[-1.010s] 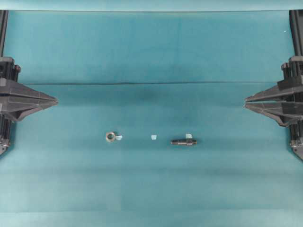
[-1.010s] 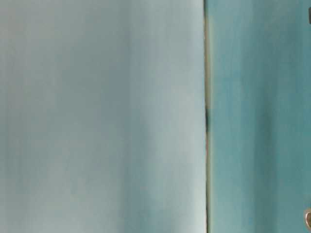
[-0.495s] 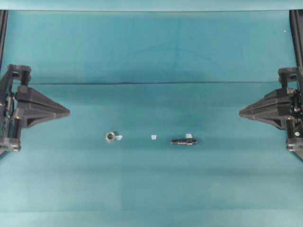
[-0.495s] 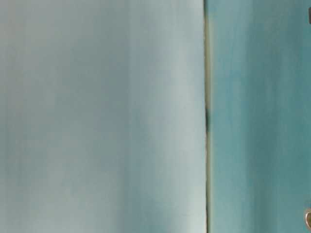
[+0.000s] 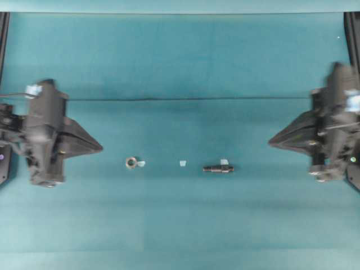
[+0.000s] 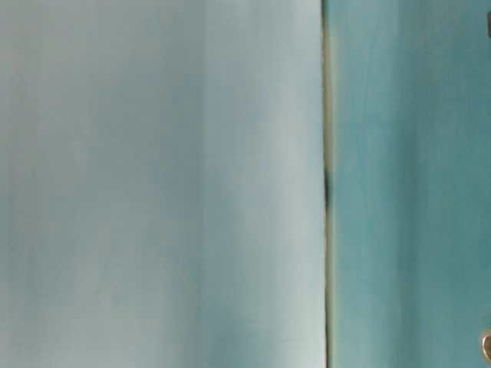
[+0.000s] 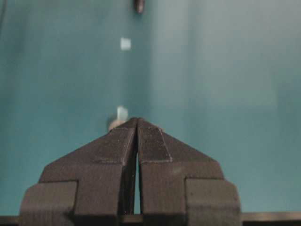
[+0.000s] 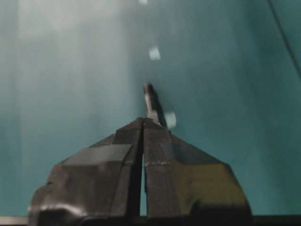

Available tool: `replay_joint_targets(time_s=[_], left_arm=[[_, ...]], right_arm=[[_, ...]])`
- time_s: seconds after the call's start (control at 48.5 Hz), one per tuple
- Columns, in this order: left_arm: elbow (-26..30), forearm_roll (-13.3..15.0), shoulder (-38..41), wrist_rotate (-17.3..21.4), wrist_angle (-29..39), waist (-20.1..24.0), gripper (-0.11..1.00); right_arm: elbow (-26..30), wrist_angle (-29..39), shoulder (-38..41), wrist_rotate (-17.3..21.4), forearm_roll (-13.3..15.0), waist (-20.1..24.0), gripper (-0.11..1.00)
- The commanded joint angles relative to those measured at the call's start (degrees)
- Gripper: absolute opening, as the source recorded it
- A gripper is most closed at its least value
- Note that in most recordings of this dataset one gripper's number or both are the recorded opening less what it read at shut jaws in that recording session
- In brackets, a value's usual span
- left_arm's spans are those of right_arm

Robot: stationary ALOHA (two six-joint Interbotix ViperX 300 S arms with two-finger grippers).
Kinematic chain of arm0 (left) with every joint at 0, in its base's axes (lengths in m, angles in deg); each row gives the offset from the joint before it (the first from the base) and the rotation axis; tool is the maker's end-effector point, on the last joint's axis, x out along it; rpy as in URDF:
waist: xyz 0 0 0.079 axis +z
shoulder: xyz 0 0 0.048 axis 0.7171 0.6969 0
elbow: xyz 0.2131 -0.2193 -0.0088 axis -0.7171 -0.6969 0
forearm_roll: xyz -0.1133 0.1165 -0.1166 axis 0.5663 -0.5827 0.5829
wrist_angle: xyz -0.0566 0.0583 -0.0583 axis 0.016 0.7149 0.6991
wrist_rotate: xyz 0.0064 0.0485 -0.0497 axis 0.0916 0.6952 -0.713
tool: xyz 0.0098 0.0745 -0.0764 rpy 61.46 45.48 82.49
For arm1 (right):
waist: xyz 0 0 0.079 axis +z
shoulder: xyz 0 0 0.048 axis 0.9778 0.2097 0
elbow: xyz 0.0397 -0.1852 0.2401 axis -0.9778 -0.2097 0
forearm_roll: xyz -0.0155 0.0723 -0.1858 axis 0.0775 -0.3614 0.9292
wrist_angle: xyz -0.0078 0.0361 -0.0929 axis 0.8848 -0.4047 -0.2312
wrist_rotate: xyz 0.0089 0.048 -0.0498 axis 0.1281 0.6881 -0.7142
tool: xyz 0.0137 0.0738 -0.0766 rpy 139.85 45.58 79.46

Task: Insert the washer onto the shaft with both hands.
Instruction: 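Move both grippers inward over the washer and the threaded shaft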

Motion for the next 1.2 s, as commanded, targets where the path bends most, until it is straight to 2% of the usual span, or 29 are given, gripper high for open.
replay_joint_targets(time_s=[0.0,0.268,0.412,0.577,0.722,0.907,1.175], left_arm=[[3.6,-0.3,2.8,0.1,1.7,0.0,0.02],[9.2,-0.2,10.3,0.1,8.5,0.0,0.02],[11.6,-0.3,14.4,0.1,11.2,0.3,0.02],[14.2,-0.3,18.7,0.1,14.7,0.9,0.02],[16.1,-0.3,20.8,0.0,15.4,1.1,0.02],[16.3,-0.3,22.1,0.0,16.3,1.3,0.02],[16.4,-0.3,23.0,0.4,17.8,1.2,0.02]], right_arm=[[4.0,2.1,3.8,0.4,0.0,0.1,-0.09],[10.5,8.0,14.2,-1.1,0.8,1.8,-0.09],[14.0,9.8,18.6,-4.6,2.1,2.5,-0.09],[17.9,14.4,23.4,-8.2,2.0,2.6,-0.09],[21.0,17.8,26.8,-9.1,2.1,2.7,-0.09],[23.2,18.0,29.9,-10.3,2.1,2.8,-0.09],[24.0,17.7,33.2,-9.9,2.1,3.3,-0.09]])
